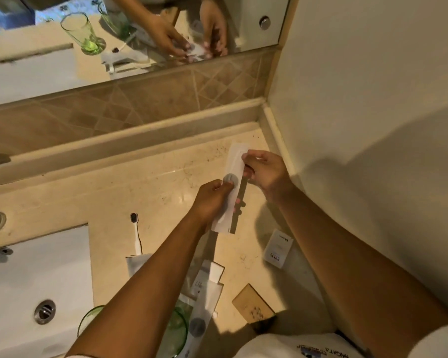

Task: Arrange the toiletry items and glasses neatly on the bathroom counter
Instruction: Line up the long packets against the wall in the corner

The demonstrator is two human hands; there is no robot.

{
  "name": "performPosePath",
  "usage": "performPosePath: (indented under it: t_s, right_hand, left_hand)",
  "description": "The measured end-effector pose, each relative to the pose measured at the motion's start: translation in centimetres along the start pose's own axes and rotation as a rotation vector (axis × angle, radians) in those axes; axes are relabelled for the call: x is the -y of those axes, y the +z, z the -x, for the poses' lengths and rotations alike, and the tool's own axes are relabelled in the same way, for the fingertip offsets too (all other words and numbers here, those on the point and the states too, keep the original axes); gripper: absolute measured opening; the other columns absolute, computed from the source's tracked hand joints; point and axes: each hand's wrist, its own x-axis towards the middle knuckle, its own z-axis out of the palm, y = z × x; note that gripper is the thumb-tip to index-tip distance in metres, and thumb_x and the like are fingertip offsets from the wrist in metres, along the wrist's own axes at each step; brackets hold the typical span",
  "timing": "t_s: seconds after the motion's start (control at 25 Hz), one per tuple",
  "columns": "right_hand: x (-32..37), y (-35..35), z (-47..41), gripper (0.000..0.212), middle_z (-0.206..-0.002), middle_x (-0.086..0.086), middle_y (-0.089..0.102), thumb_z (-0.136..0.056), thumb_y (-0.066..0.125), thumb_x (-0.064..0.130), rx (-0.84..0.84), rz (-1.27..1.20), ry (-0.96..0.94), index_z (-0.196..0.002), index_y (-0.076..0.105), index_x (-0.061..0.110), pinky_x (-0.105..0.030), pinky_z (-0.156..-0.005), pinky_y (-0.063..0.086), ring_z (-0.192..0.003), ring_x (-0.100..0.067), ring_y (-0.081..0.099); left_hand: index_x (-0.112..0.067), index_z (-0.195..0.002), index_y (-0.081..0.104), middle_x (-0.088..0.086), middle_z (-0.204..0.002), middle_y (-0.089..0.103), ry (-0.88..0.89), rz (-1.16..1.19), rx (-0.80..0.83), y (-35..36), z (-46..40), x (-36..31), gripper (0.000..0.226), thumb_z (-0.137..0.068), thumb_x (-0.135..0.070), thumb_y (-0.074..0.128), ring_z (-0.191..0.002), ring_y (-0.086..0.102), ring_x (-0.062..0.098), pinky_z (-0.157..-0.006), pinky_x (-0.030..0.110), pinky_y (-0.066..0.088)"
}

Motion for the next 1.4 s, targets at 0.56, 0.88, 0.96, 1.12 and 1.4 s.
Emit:
performPosePath:
  t_s: [0.56,0.88,0.96,1.12,1.4]
  right_hand:
    - [-8.7,-4.0,0.7,0.015,-0.068,-0.005,0.063,-0.093,0.066,0.018,-0.153,-0.057,0.242,-0.078,0.066,0.013,-0.025,-0.046,0.043,-0.053,-0.013,0.055]
    - [-8.3,-2.7,0.4,0.010,-0.070,-0.004,0.067,-0.098,0.062,0.016,-0.259,-0.425,0.292,-0.095,0.069,0.008,-0.028,-0.059,0.051,-0.061,-0.015,0.062]
    - [-7.7,-2.3,-0.1,0.014,-0.071,-0.005,0.068,-0.099,0.061,0.018,-0.329,-0.369,0.269,-0.094,0.069,0.008,-0.029,-0.061,0.052,-0.063,-0.015,0.062]
    - [-7.6,-2.4,-0.2,0.022,-0.077,-0.006,0.074,-0.100,0.059,0.023,-0.412,-0.164,0.270,-0.091,0.072,0.007,-0.024,-0.058,0.054,-0.063,-0.015,0.067]
    - [-11.0,-2.1,2.6,0.027,-0.116,-0.004,0.066,-0.094,0.066,0.021,-0.456,0.797,-0.347,-0.120,0.065,0.013,-0.023,-0.084,0.054,-0.101,-0.009,0.061]
  left_hand:
    - [0.002,-0.086,0.068,0.020,-0.079,0.063,-0.071,0.055,-0.086,6.4,-9.3,-4.6,0.011,-0.093,-0.005,0.063,-0.062,0.060,0.029,-0.060,0.035,0.056]
    - [0.002,-0.094,0.067,0.024,-0.070,0.063,-0.019,-0.300,-0.007,6.7,-13.2,-6.1,0.015,-0.089,-0.011,0.072,-0.047,0.059,0.025,-0.049,0.034,0.054]
    - [0.009,-0.088,0.068,0.025,-0.068,0.065,-0.016,-0.336,-0.022,6.7,-14.0,-6.3,0.026,-0.090,-0.017,0.072,-0.049,0.059,0.027,-0.056,0.040,0.059]
    - [-0.006,-0.096,0.073,0.010,-0.087,0.073,0.181,-0.641,-0.121,5.8,-14.0,-5.6,0.022,-0.090,-0.026,0.068,-0.082,0.067,0.025,-0.077,0.038,0.059]
    - [-0.025,-0.138,0.050,0.009,-0.155,0.040,0.763,-1.373,-0.046,3.9,-13.0,-3.6,0.045,-0.096,-0.039,0.051,-0.144,0.030,0.036,-0.115,0.048,0.034]
